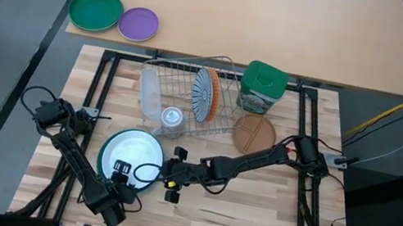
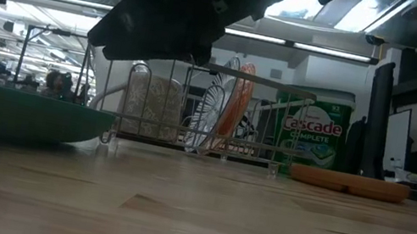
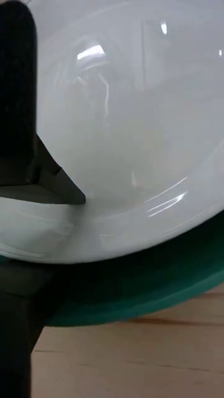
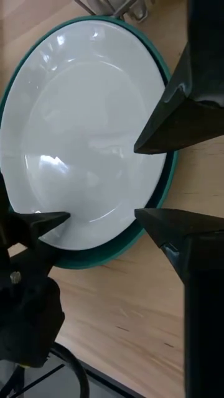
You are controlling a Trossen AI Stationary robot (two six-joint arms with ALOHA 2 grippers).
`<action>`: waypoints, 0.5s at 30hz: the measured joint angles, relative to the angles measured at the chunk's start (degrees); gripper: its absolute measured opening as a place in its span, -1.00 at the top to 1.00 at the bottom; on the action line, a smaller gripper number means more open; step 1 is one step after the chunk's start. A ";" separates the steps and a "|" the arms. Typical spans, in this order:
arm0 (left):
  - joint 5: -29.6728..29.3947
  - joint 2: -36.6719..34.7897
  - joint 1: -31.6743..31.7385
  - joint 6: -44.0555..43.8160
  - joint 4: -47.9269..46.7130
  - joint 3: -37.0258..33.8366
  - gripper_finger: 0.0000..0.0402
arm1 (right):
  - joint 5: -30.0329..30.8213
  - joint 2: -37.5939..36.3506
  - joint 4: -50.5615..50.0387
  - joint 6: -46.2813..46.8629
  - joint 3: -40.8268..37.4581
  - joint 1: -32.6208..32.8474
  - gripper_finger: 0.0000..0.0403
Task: Sort dishes
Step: Put the white plate in the dish rack
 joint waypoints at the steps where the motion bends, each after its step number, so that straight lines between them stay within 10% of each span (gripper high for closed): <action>1: -0.13 0.02 0.00 0.00 0.21 -0.02 0.46 | 0.00 -0.01 0.00 0.00 0.00 0.00 0.22; 15: -5.17 0.20 -0.28 -2.30 0.28 -0.12 0.90 | -0.02 -0.02 0.25 -0.29 0.00 0.00 0.22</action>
